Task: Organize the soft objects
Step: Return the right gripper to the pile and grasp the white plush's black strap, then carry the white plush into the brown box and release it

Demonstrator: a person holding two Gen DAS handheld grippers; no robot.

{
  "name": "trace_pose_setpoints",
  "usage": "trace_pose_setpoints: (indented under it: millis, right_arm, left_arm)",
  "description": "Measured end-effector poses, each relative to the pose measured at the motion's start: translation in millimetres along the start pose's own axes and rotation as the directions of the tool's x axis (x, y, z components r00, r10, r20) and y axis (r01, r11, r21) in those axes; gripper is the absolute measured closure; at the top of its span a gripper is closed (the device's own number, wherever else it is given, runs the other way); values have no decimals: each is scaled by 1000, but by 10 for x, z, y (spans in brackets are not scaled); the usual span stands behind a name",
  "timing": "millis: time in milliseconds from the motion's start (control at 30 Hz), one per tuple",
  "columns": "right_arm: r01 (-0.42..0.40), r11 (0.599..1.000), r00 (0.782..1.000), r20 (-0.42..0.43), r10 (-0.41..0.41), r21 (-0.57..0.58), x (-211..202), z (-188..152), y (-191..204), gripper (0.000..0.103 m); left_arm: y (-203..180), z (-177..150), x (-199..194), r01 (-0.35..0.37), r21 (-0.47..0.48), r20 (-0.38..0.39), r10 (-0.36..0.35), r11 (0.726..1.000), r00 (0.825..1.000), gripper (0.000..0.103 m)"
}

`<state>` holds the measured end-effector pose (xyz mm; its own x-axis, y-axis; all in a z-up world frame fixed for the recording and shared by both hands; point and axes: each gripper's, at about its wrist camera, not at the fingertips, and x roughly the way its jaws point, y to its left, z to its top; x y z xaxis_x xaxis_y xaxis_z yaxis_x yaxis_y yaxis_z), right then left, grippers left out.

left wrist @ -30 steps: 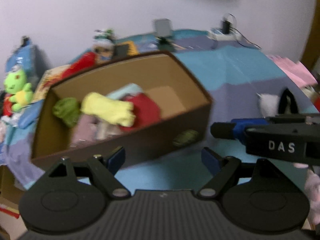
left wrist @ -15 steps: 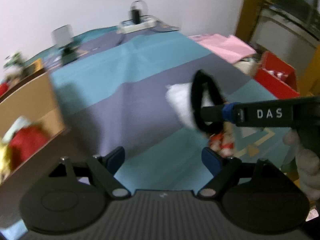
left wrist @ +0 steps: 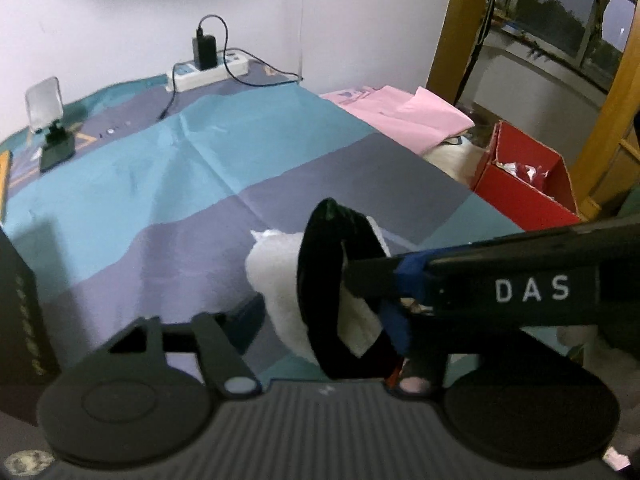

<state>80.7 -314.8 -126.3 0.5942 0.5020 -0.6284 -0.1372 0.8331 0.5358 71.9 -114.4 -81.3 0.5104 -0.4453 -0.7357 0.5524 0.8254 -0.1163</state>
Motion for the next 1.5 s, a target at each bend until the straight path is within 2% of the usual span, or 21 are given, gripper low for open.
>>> trace_pose_setpoints:
  millis: [33,67,100,133,233,333,467,667,867,933,1033,1167,1500]
  right_arm:
    - [-10,1000,1000,-4,10,-1,17,14,-8,90]
    - [-17,1000,1000,-10,17,-4,41,29,-15,91]
    - [-21,1000,1000,-15,21,-11,59,39,-17,92]
    - [-22,1000,1000,-16,22,-17,65,44,-19,94]
    - [-37,999,999,-5,37,-35,48,46,7,99]
    - [-50,998,999,6,50,-48,15,40,52,103]
    - [-61,995,998,22,63,-76,-69,26,128,103]
    - [-140,987,989,44,144,-79,-190,11,307,103]
    - [-243,960,968,33,249,-137,-138,29,709,103]
    - [-270,947,960,25,279,-172,-87,25,901,103]
    - [-317,921,945,10,327,-227,5,17,1206,103]
    - [-399,879,913,-24,408,-262,116,15,1577,103]
    - [-547,772,832,-113,543,-322,499,-6,2554,103]
  left_arm:
    - [14,-2,27,7,-14,-7,-7,1000,1000,54]
    - [38,-8,46,18,-28,-13,-18,999,1000,64]
    - [68,-8,61,36,-48,-17,-37,998,999,84]
    - [83,-10,62,45,-61,-17,-46,997,999,91]
    - [119,-9,44,42,-80,-3,-43,996,999,98]
    - [127,-8,-13,46,-85,21,-45,995,999,100]
    - [110,-34,-169,43,-79,52,-39,996,998,101]
    - [214,-104,-502,43,-99,113,-32,994,993,101]
    - [464,-208,-882,3,-147,165,22,989,986,101]
    - [541,-255,-1028,-34,-160,185,64,987,981,101]
    - [693,-347,-1271,-107,-186,211,146,977,967,101]
    - [1022,-478,-1618,-139,-277,236,207,951,949,101]
    - [1709,-764,-2320,-272,-410,268,400,871,876,101]
